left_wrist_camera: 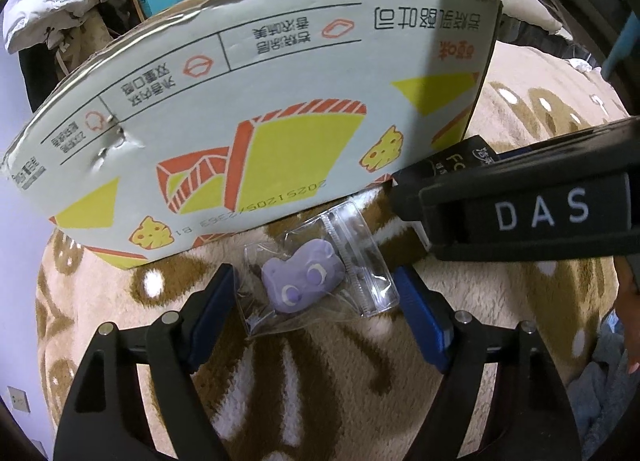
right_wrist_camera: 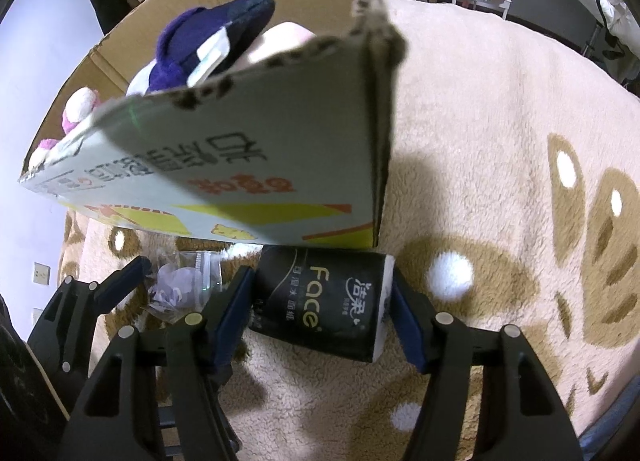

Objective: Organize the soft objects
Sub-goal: 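Lift the clear bag and black tissue pack with both grippers over the box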

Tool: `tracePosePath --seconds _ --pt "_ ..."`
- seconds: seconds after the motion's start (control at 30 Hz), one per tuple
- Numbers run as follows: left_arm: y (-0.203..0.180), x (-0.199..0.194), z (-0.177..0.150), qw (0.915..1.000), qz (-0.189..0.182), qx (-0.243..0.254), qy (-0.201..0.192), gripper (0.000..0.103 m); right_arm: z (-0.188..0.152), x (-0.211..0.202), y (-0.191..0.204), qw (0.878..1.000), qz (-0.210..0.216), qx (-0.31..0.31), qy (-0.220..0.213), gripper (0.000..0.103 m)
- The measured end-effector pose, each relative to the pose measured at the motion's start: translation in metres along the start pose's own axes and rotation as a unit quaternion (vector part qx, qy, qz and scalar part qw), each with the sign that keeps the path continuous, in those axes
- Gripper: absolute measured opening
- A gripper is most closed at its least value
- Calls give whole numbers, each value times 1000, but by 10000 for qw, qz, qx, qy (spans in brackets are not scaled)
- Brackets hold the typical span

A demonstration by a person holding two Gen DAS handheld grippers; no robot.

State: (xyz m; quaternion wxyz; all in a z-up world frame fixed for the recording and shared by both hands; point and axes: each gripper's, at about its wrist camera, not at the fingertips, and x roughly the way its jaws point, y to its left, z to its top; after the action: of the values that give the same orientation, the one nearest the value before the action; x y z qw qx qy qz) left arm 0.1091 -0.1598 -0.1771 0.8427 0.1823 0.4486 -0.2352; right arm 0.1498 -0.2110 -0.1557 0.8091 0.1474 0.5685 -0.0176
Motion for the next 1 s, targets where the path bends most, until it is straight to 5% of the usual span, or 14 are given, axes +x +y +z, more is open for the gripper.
tracePosePath --seconds 1.0 --pt "49 -40 -12 9988 325 -361 14 72 -8 -17 4 9994 52 -202 -278 65"
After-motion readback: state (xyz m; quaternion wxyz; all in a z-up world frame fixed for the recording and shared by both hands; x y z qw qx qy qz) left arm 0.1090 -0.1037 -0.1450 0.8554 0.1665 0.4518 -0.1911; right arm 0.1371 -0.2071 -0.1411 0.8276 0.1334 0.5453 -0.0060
